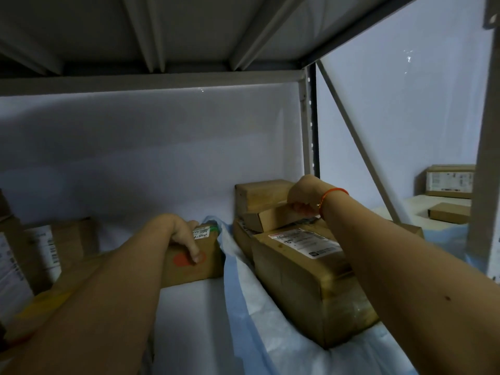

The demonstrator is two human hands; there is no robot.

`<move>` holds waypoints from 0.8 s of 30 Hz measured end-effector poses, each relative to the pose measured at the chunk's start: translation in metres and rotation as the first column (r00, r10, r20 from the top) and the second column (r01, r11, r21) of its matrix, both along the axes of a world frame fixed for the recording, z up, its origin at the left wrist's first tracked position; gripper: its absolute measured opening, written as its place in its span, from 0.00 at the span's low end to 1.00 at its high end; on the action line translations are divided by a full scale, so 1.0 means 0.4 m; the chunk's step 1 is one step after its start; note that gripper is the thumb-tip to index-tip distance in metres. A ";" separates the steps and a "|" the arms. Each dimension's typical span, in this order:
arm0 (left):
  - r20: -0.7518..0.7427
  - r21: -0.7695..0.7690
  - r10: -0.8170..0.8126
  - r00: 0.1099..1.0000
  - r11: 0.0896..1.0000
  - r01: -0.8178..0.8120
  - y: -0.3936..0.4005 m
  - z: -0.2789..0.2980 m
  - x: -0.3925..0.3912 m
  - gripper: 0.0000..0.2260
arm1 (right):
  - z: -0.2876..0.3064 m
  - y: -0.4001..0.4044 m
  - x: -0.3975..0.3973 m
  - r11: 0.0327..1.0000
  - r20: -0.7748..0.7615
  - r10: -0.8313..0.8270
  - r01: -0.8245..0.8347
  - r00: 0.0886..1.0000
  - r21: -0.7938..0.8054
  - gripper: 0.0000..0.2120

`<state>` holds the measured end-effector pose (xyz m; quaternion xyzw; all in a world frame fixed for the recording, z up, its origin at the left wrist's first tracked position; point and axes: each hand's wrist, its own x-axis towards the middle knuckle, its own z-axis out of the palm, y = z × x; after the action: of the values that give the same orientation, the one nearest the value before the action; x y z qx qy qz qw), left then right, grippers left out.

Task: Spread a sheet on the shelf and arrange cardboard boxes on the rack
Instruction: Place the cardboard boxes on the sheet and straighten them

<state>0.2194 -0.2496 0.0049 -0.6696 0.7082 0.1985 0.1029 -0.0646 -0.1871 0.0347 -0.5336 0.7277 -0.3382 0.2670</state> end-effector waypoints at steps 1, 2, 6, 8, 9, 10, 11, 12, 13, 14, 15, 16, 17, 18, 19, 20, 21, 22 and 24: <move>-0.012 -0.008 -0.002 1.000 1.000 0.002 -0.006 -0.002 0.001 0.52 | 0.002 0.009 0.004 1.000 -0.013 -0.007 0.008 1.000 0.009 0.07; -0.019 -0.023 -0.009 1.000 1.000 0.009 -0.006 -0.001 -0.001 0.55 | 0.003 0.014 0.006 1.000 -0.025 -0.012 0.012 1.000 0.003 0.07; -0.027 -0.023 0.005 1.000 1.000 -0.006 0.002 0.010 -0.007 0.58 | 0.005 0.026 0.009 0.999 -0.022 -0.018 0.018 1.000 -0.037 0.07; -0.027 -0.001 0.026 0.999 1.000 -0.026 0.005 0.015 -0.008 0.49 | 0.005 0.032 0.015 0.999 0.016 -0.012 0.013 1.000 -0.047 0.07; -0.039 0.027 0.037 0.999 0.999 -0.036 0.004 0.014 -0.009 0.45 | 0.006 0.037 0.020 0.999 0.025 -0.011 0.012 1.000 -0.052 0.07; -0.044 0.039 0.043 0.998 0.998 -0.041 0.002 0.013 -0.009 0.43 | 0.006 0.041 0.024 0.998 0.030 -0.004 0.006 1.000 -0.062 0.07; -0.049 0.027 0.048 0.998 0.999 -0.046 -0.002 0.009 -0.008 0.42 | 0.006 0.042 0.029 0.998 0.027 0.004 -0.002 1.000 -0.069 0.07; -0.046 -0.005 0.048 0.998 0.999 -0.048 -0.010 0.005 -0.007 0.43 | 0.008 0.042 0.032 0.997 0.023 0.009 -0.007 1.000 -0.079 0.06; -0.035 -0.041 0.044 0.998 0.998 -0.045 -0.022 0.000 -0.004 0.46 | 0.011 0.044 0.035 0.996 0.020 0.010 -0.008 1.000 -0.093 0.07; -0.025 -0.062 0.043 0.999 0.997 -0.044 -0.033 -0.003 -0.006 0.48 | 0.016 0.046 0.035 0.994 0.024 0.011 -0.008 1.000 -0.106 0.07; -0.027 -0.073 0.052 0.998 0.996 -0.054 -0.039 -0.007 -0.004 0.48 | 0.020 0.047 0.036 0.993 0.032 0.016 -0.013 0.999 -0.116 0.07; -0.026 -0.075 0.058 0.998 0.995 -0.060 -0.044 -0.006 -0.006 0.47 | 0.027 0.049 0.035 0.991 0.042 0.019 -0.013 0.999 -0.131 0.07; -0.029 -0.074 0.064 0.998 0.995 -0.066 -0.047 -0.005 -0.008 0.46 | 0.033 0.051 0.035 0.989 0.046 0.021 -0.014 0.999 -0.146 0.07; -0.023 -0.069 0.062 0.998 0.996 -0.063 -0.045 -0.004 -0.012 0.47 | 0.034 0.054 0.033 0.988 0.048 0.021 -0.013 0.999 -0.156 0.07; -0.019 -0.067 0.058 0.998 0.996 -0.059 -0.042 -0.004 -0.014 0.48 | 0.034 0.059 0.034 0.987 0.048 0.025 -0.017 0.999 -0.162 0.06; -0.013 -0.071 0.048 0.999 0.996 -0.049 -0.038 0.000 -0.018 0.50 | 0.034 0.063 0.035 0.986 0.054 0.030 -0.020 0.998 -0.168 0.04; -0.016 -0.070 0.038 0.999 0.997 -0.039 -0.031 0.000 -0.022 0.50 | 0.031 0.067 0.037 0.985 0.065 0.036 -0.025 0.997 -0.168 0.03; -0.021 -0.089 0.027 0.999 0.996 -0.029 -0.028 0.004 -0.026 0.48 | 0.030 0.070 0.038 0.985 0.077 0.044 -0.031 0.996 -0.168 0.03; -0.035 -0.142 0.011 0.999 0.990 -0.016 -0.016 0.020 -0.029 0.47 | 0.027 0.076 0.044 0.986 0.112 0.068 -0.050 0.991 -0.160 0.03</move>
<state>0.2079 -0.2560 0.0129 -0.6766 0.7176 0.1597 0.0415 -0.0471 -0.1566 0.0454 -0.5535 0.6658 -0.4170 0.2763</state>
